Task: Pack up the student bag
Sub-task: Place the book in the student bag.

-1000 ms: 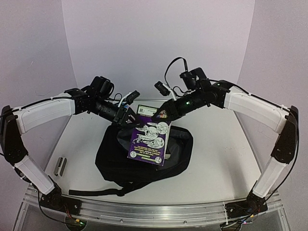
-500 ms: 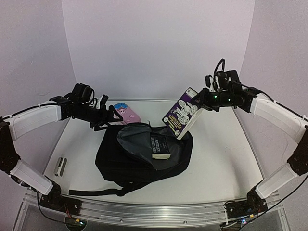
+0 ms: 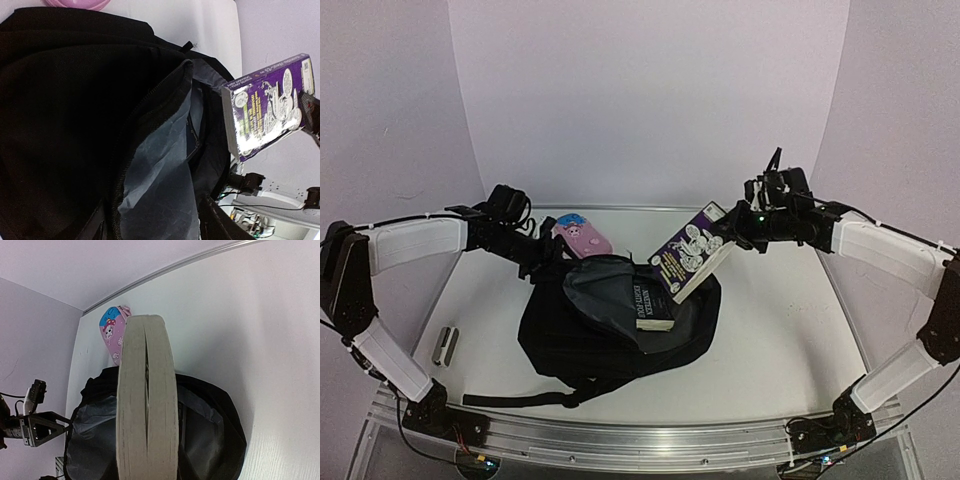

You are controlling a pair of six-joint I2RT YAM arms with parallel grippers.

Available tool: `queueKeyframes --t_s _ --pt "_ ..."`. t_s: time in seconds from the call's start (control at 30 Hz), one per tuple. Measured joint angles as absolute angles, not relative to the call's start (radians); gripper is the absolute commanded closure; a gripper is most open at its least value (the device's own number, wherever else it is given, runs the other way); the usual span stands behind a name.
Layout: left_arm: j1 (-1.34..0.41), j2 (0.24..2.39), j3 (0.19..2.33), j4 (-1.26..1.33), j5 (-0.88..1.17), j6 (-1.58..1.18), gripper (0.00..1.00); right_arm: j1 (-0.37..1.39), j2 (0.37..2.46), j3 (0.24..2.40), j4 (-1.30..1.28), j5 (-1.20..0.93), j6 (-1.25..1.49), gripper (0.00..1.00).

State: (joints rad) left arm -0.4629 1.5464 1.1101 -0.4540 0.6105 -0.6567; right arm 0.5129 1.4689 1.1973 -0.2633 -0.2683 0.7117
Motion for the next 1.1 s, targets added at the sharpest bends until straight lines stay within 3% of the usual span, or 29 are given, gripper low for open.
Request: queueKeyframes --t_s 0.23,0.8,1.1 --pt "-0.463 1.581 1.086 -0.406 0.672 -0.688 0.99 0.513 1.469 1.144 -0.207 -0.282 0.784 1.0" --pt "-0.468 1.457 1.172 -0.275 0.779 -0.704 1.0 0.569 1.481 0.979 -0.019 -0.263 0.959 1.0" --pt "-0.477 1.478 1.243 -0.236 0.889 -0.688 1.0 0.698 1.643 1.015 0.172 -0.268 1.043 1.0"
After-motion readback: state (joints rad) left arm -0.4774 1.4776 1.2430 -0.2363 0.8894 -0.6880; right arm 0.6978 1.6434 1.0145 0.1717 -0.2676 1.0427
